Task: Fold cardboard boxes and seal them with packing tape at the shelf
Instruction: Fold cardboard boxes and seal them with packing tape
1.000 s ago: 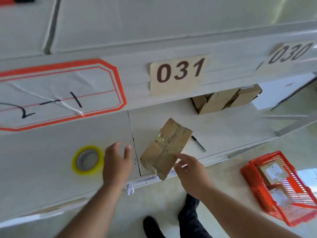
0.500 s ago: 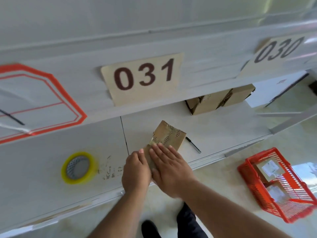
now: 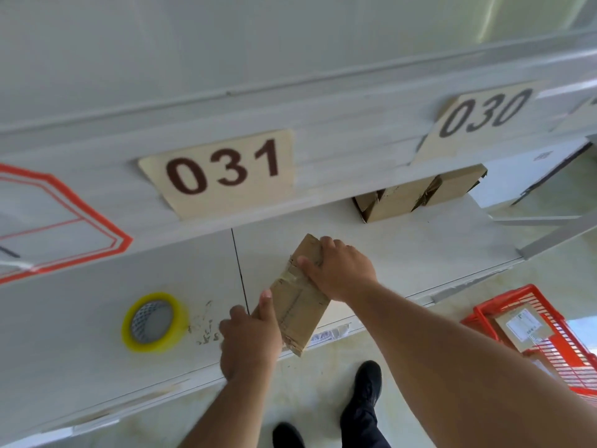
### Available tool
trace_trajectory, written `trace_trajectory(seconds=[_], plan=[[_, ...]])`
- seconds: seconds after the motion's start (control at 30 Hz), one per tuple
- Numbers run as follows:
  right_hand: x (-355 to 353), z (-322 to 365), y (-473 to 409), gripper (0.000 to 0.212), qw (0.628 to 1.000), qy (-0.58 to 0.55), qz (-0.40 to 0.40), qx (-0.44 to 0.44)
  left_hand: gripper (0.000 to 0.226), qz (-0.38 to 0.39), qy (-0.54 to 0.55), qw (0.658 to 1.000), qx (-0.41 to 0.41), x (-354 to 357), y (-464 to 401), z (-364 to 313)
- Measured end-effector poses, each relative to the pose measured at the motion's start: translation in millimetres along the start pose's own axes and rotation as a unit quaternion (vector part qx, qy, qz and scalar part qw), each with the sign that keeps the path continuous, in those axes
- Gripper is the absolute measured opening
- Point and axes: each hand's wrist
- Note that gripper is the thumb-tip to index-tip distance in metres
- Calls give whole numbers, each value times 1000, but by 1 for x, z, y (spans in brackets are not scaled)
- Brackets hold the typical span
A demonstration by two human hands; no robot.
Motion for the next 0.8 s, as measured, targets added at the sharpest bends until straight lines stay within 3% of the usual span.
trace_trajectory(seconds=[0.07,0.13,0.23,0.3,0.37,0.43,0.6,0.7,0.8], plan=[[-11,-3,6,50,999,-47,12,7,89,55,107,992,-42,3,0,5],[-24,-5,19,37,998,-69,2,-6,78,68,206,974,-65,2,1,4],[-36,0,47,25,981,-47,-154,-105,52,97,287,951,-59,3,0,1],[-33,8,68,24,937,-13,-282,-204,35,177,403,894,-80,6,-2,-6],[-15,15,83,33,920,38,-310,-236,30,236,433,865,-92,8,-7,-6],[15,20,92,48,918,78,-279,-272,32,216,397,888,-83,5,-8,1],[59,27,116,45,917,67,-232,-317,49,0,288,957,40,-34,6,-12],[56,22,120,48,920,54,-215,-322,58,28,185,974,128,-46,18,-36],[50,17,118,54,926,80,-189,-318,61,17,175,976,130,-40,16,-29]])
Point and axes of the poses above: each hand's wrist, its own y-axis away from the middle knuckle, its own x-axis out of the palm, z = x × y, and after that the axes turned 6 degrees about z, right-handed
